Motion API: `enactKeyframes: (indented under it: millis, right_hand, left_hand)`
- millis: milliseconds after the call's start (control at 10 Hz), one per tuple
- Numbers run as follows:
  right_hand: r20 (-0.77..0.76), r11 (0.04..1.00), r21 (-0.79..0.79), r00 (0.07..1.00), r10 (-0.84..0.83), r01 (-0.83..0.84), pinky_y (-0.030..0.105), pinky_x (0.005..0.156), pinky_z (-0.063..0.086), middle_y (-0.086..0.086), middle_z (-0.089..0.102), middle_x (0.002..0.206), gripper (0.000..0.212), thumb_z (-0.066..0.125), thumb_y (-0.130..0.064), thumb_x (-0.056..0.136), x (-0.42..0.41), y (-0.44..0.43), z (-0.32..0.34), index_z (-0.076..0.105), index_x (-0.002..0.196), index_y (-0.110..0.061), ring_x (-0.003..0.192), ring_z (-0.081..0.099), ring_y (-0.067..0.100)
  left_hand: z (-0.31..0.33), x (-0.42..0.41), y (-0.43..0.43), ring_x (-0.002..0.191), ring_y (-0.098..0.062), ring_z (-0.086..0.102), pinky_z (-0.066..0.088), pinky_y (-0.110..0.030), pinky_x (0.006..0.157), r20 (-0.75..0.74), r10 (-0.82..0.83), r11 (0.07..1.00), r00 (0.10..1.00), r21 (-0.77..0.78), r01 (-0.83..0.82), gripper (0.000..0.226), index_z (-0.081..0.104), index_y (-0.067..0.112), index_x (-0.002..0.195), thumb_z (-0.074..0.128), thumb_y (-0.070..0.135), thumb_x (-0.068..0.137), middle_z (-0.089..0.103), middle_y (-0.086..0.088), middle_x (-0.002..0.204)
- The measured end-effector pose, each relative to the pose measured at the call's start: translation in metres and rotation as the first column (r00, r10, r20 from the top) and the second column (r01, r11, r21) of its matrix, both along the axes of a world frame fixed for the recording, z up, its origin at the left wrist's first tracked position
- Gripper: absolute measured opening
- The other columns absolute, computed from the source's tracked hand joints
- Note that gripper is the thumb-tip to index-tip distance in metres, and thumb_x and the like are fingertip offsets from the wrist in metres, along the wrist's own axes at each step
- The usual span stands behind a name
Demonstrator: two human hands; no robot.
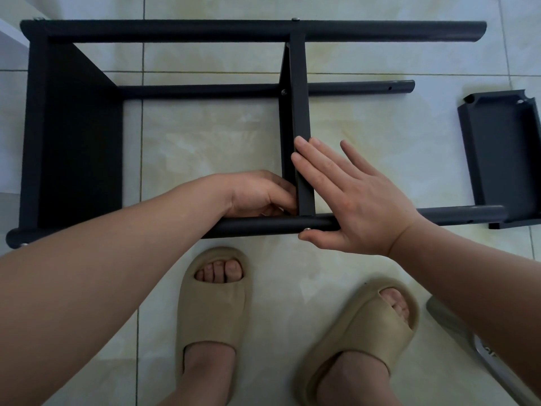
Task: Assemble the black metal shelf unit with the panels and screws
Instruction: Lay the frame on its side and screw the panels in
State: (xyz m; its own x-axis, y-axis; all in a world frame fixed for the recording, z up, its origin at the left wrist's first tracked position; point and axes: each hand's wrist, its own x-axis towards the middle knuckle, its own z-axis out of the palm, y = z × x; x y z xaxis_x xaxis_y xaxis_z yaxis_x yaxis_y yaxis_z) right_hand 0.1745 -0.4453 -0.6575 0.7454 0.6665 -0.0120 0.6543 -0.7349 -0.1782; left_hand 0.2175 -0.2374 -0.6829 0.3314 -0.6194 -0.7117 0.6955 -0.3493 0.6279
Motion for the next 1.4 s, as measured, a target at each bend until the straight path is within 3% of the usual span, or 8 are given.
enactKeyframes:
  millis: [300,500,600,800,900,1200,1300,1400]
  right_hand:
    - [-0.003,1.0,-0.003,1.0,-0.001,0.001,0.057,0.122,0.023,0.012,0.017,0.167,0.098,0.045,-0.07,0.09,0.0,0.0,0.001,0.026,0.158,-0.003,0.155,0.018,0.028]
    - [0.0,1.0,-0.009,1.0,-0.001,0.001,0.057,0.122,0.022,0.011,0.017,0.168,0.098,0.045,-0.071,0.09,0.0,0.0,0.0,0.025,0.158,-0.003,0.155,0.017,0.027]
    - [-0.001,1.0,-0.01,1.0,-0.001,0.001,0.057,0.122,0.022,0.011,0.017,0.168,0.098,0.045,-0.071,0.09,0.0,0.0,0.0,0.025,0.159,-0.003,0.155,0.017,0.027]
    - [-0.006,1.0,-0.015,1.0,-0.005,0.005,0.057,0.122,0.022,0.011,0.016,0.168,0.098,0.044,-0.071,0.09,0.0,0.0,0.001,0.024,0.159,-0.003,0.155,0.017,0.027]
    - [-0.006,1.0,-0.021,1.0,-0.004,0.004,0.057,0.122,0.022,0.011,0.017,0.168,0.098,0.044,-0.071,0.09,0.0,0.0,0.001,0.024,0.159,-0.003,0.155,0.017,0.027]
    - [-0.009,1.0,-0.018,1.0,-0.004,0.003,0.056,0.123,0.021,0.01,0.016,0.168,0.098,0.044,-0.071,0.09,0.0,0.0,0.001,0.024,0.159,-0.004,0.156,0.016,0.027]
    - [-0.007,1.0,-0.023,1.0,-0.004,0.004,0.056,0.123,0.021,0.01,0.015,0.168,0.098,0.043,-0.071,0.091,0.0,0.0,0.001,0.023,0.159,-0.004,0.156,0.016,0.027]
    - [-0.01,0.999,-0.033,1.0,-0.003,0.003,0.056,0.123,0.02,0.01,0.014,0.168,0.098,0.042,-0.072,0.091,0.0,0.0,0.001,0.023,0.159,-0.004,0.156,0.015,0.027]
  left_hand:
    - [0.0,-0.001,0.0,0.088,-0.026,0.061,0.046,-0.034,0.086,-0.064,-0.03,0.997,0.998,-0.068,0.025,0.018,0.062,-0.002,0.105,0.049,-0.001,0.093,0.063,-0.017,0.096]
    - [-0.004,-0.002,0.0,0.068,-0.017,0.069,0.053,-0.023,0.062,0.007,-0.021,1.0,1.0,-0.012,0.021,0.022,0.07,0.009,0.081,0.055,-0.003,0.093,0.071,-0.007,0.077]
    - [-0.004,0.0,0.0,0.069,-0.019,0.067,0.053,-0.025,0.066,-0.015,-0.003,1.0,1.0,-0.031,0.002,0.012,0.062,0.0,0.096,0.052,-0.007,0.093,0.066,-0.013,0.082]
    - [-0.002,0.001,0.001,0.086,-0.03,0.061,0.045,-0.041,0.086,-0.139,0.028,0.992,0.99,-0.119,-0.044,0.038,0.053,0.0,0.121,0.056,-0.004,0.083,0.059,-0.021,0.1]
    - [-0.004,-0.001,0.001,0.086,-0.025,0.064,0.047,-0.035,0.084,-0.057,-0.025,0.996,0.998,-0.089,0.02,0.014,0.066,-0.001,0.096,0.055,0.003,0.087,0.066,-0.016,0.092]
    - [-0.004,0.001,0.002,0.065,-0.017,0.066,0.052,-0.025,0.063,-0.093,0.033,0.992,0.995,-0.119,-0.044,0.013,0.059,0.001,0.094,0.056,-0.006,0.084,0.067,-0.007,0.074]
    - [-0.005,0.001,0.0,0.078,-0.023,0.064,0.048,-0.036,0.079,-0.123,0.06,0.99,0.991,-0.117,-0.074,0.03,0.057,0.0,0.111,0.058,0.001,0.081,0.064,-0.013,0.088]
    - [-0.005,-0.002,0.0,0.076,-0.018,0.066,0.049,-0.032,0.076,-0.016,-0.043,0.996,0.999,-0.077,0.042,0.011,0.066,0.003,0.093,0.058,0.008,0.087,0.068,-0.008,0.083]
